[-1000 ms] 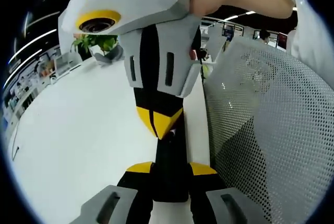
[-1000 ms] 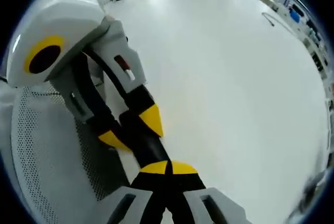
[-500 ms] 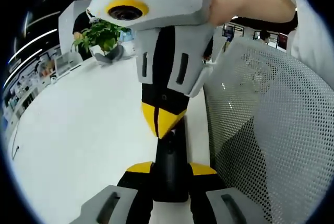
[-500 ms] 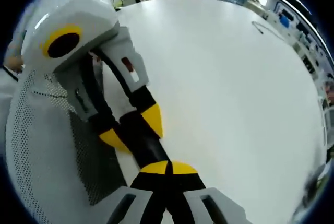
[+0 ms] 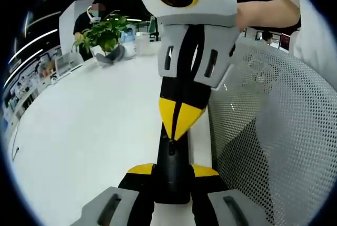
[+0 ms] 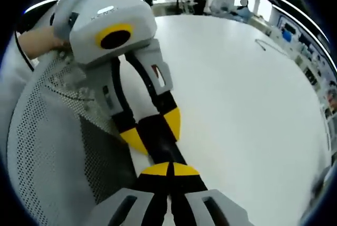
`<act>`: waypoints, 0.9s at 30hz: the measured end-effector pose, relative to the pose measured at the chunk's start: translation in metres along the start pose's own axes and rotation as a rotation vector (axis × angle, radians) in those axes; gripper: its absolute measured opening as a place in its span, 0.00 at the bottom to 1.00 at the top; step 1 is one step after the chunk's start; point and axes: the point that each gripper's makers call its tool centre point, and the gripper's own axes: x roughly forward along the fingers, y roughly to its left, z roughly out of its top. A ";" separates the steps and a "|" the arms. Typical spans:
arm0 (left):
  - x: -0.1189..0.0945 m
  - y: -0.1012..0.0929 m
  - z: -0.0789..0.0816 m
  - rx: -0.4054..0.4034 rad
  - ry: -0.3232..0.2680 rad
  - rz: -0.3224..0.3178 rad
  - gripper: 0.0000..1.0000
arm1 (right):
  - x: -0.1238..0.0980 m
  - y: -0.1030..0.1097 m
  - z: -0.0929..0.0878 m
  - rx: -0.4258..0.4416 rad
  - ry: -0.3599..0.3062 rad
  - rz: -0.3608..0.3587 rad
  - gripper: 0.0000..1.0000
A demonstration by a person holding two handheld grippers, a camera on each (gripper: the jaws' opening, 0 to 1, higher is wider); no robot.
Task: Press the specified remote control buttons in sequence, fully releasing each button before pressing the next.
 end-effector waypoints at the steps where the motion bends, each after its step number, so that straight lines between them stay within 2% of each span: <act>1: 0.000 0.000 0.000 0.000 0.000 0.000 0.25 | 0.001 0.002 0.000 -0.006 0.007 0.010 0.00; 16: -0.001 0.000 -0.001 -0.001 -0.001 -0.002 0.25 | 0.005 0.003 0.000 -0.124 0.075 -0.034 0.00; 25: -0.001 0.000 0.000 -0.002 -0.001 0.000 0.25 | 0.003 0.002 -0.001 -0.102 0.038 -0.042 0.00; 27: -0.001 0.000 0.000 -0.002 -0.001 0.001 0.25 | -0.001 -0.004 0.005 -0.160 0.010 -0.103 0.00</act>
